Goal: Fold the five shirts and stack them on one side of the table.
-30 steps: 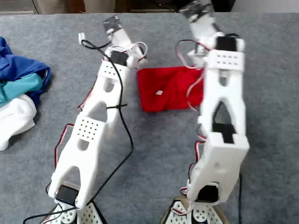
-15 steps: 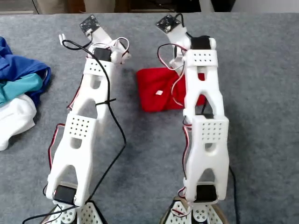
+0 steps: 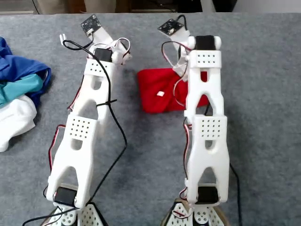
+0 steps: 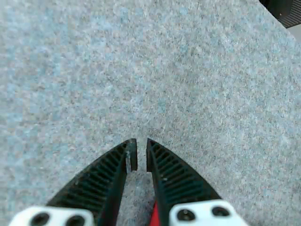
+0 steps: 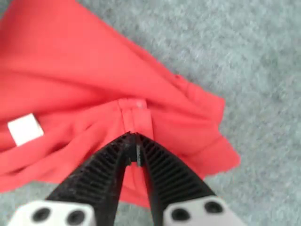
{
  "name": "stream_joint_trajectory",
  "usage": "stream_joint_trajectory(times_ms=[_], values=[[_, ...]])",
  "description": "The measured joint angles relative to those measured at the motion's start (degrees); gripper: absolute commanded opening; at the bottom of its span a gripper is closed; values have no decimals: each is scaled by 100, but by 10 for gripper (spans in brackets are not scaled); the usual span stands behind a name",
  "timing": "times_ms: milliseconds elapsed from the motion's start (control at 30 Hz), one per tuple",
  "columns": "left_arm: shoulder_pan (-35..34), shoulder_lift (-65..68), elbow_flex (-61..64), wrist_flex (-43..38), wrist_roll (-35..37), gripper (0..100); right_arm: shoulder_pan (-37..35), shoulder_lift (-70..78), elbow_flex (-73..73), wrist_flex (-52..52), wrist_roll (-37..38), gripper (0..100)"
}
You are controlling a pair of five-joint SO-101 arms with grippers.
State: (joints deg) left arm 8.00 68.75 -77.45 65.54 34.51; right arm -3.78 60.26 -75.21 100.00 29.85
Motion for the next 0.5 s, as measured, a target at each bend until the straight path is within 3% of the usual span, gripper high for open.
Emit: stream_joint_trajectory(times_ms=[500], values=[[0, 0, 0, 0, -123, 48, 633, 9, 1002, 105, 229, 5]])
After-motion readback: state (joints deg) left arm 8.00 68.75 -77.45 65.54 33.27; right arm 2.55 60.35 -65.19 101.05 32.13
